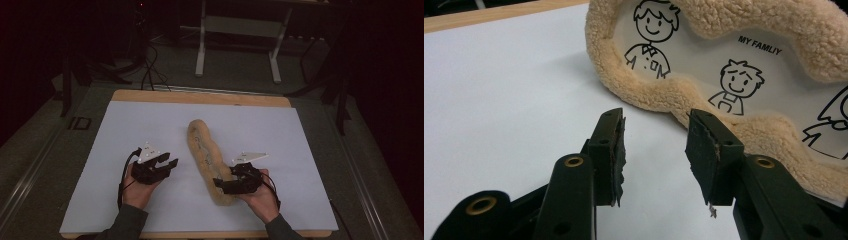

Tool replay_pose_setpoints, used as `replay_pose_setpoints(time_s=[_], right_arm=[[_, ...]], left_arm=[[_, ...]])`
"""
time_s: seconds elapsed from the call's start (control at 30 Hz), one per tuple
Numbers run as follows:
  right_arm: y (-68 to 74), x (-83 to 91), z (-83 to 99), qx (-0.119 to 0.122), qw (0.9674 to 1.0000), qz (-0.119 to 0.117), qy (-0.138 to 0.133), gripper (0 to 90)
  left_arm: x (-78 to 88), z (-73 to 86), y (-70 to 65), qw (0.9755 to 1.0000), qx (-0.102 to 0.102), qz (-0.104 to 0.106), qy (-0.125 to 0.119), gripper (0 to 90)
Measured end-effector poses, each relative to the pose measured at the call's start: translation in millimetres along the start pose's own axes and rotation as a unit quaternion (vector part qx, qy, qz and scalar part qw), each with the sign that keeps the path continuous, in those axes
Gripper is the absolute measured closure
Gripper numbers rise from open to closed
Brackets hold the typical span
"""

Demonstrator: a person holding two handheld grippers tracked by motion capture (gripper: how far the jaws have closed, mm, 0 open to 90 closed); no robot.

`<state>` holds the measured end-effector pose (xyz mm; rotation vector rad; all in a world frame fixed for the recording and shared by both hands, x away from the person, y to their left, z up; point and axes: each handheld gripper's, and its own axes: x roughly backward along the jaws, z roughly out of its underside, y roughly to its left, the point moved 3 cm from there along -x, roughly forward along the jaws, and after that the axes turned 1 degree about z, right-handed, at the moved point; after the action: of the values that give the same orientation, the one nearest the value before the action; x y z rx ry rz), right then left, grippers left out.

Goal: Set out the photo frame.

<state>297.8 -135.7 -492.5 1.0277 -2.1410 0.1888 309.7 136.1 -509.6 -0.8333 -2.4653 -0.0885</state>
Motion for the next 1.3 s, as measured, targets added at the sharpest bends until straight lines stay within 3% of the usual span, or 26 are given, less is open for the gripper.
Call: replay_pose_setpoints(time_s=[0.7, 1.3], right_arm=[[2.9, -10.8, 17.6, 0.0, 0.9999, -0.007, 0.013, 35.2], [9.1, -11.3, 19.1, 0.025, 0.9996, -0.005, 0.011, 51.1]], left_arm=[[-1.6, 1.8, 1.6, 1.0, 0.004, 0.0, 0.004, 58.7], [-2.2, 2.5, 1.8, 1.0, 0.006, -0.001, 0.005, 59.1]])
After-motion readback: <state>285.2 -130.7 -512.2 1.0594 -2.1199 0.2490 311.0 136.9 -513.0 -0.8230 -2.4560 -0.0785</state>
